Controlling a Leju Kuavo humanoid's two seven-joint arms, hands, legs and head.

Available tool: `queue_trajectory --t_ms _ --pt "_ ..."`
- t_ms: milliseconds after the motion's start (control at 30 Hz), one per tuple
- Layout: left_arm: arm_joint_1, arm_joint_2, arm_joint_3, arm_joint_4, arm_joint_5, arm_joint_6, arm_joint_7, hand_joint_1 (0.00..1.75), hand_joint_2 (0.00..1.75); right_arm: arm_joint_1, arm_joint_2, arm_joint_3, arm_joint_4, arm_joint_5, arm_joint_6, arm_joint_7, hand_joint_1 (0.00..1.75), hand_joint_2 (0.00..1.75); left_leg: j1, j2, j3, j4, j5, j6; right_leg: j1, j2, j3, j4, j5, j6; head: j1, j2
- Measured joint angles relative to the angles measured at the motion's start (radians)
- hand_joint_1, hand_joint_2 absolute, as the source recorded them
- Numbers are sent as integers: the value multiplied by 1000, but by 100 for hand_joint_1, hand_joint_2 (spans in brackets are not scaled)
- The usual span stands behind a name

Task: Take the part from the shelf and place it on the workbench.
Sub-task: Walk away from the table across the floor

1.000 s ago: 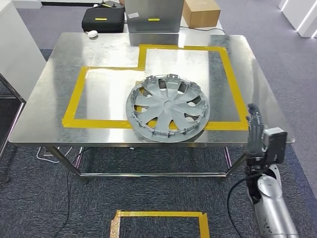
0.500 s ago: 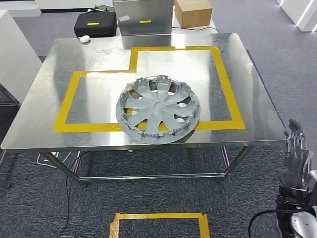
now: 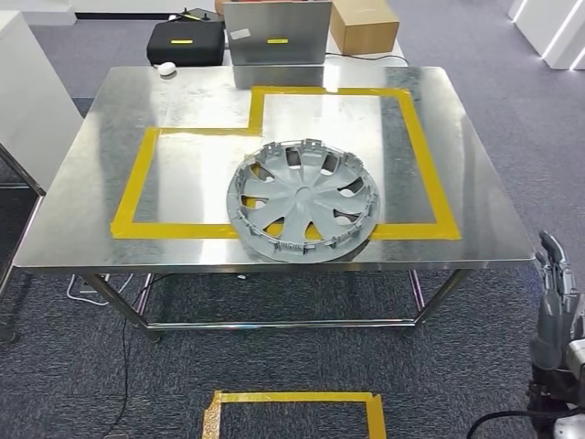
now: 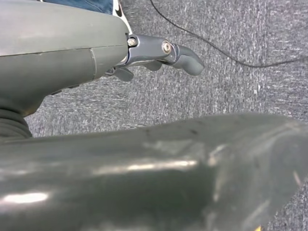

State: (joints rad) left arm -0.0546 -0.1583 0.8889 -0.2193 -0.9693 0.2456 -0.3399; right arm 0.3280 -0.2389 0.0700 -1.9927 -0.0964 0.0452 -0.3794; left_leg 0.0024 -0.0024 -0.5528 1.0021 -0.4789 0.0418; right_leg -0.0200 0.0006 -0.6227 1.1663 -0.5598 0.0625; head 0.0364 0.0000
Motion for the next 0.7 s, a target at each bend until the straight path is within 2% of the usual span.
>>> queue_trajectory --t_ms 67,100,200,233,267,300,367,400,433,467,567,600,633,700 --pt "-1 -1 3 0 0 2 0 0 0 9 -7 -8 -14 4 5 -1 0 0 -3 -1 -4 9 -3 -8 -2 0 68 -125 40 0 1 0" --pt "-2 0 4 0 0 3 0 0 0 14 -10 -12 -20 6 6 -2 0 0 -5 -1 -7 14 -3 -14 -1 1 84 -155 45 -4 1 0" --pt "-1 0 7 0 0 5 2 0 0 37 -16 -25 -34 9 11 -3 0 0 -6 -2 -15 20 1 -29 0 2 81 -160 52 -26 2 0" --pt "-1 1 8 0 -1 6 3 0 0 43 -18 -29 -38 10 13 -4 0 0 -5 -1 -20 29 -10 -34 -1 1 78 -160 56 -33 1 0" --pt "-2 1 10 0 -1 7 5 0 0 49 -19 -34 -42 10 15 -6 0 0 -4 -1 -30 56 -36 -39 -3 0 74 -162 61 -41 -1 0" --pt "-2 1 11 0 -2 8 7 0 0 56 -20 -39 -46 9 17 -7 0 0 -3 -1 -46 103 -74 -43 -3 -2 68 -163 66 -47 -4 0" --pt "-2 1 11 0 -3 8 12 0 0 72 -22 -48 -52 8 21 -8 0 0 -1 0 -87 234 -158 -49 -1 -6 54 -162 76 -53 -8 0" --pt "-2 0 12 0 -3 8 14 0 0 77 -22 -52 -53 8 23 -8 0 0 0 0 -100 285 -182 -49 1 -6 45 -161 82 -55 -8 0" --pt "-1 0 12 0 -3 8 16 0 0 80 -22 -55 -53 8 24 -8 0 0 0 -1 -97 303 -187 -48 3 -6 36 -160 88 -55 -8 0" --pt "-1 1 12 0 -3 8 16 0 0 83 -22 -59 -53 8 24 -8 0 0 -1 -1 -76 282 -173 -44 5 -6 28 -160 94 -55 -8 0" --pt "-4 3 13 0 -4 8 18 0 0 102 -24 -76 -58 9 24 -8 0 0 -7 0 58 63 -96 -21 11 -6 12 -159 112 -50 -8 0" --pt "-5 4 13 0 -4 9 19 0 0 109 -25 -83 -61 9 25 -7 0 0 -10 1 85 11 -83 -15 12 -7 8 -158 119 -45 -8 0" --pt "-6 5 13 0 -5 9 21 0 0 114 -25 -89 -64 10 26 -6 0 0 -13 2 94 -12 -79 -12 12 -8 4 -158 125 -39 -8 0" --pt "-4 4 13 0 -6 9 23 0 0 124 -26 -97 -70 11 30 -4 0 0 -15 3 86 -18 -65 -7 9 -9 -1 -161 137 -25 -9 0"
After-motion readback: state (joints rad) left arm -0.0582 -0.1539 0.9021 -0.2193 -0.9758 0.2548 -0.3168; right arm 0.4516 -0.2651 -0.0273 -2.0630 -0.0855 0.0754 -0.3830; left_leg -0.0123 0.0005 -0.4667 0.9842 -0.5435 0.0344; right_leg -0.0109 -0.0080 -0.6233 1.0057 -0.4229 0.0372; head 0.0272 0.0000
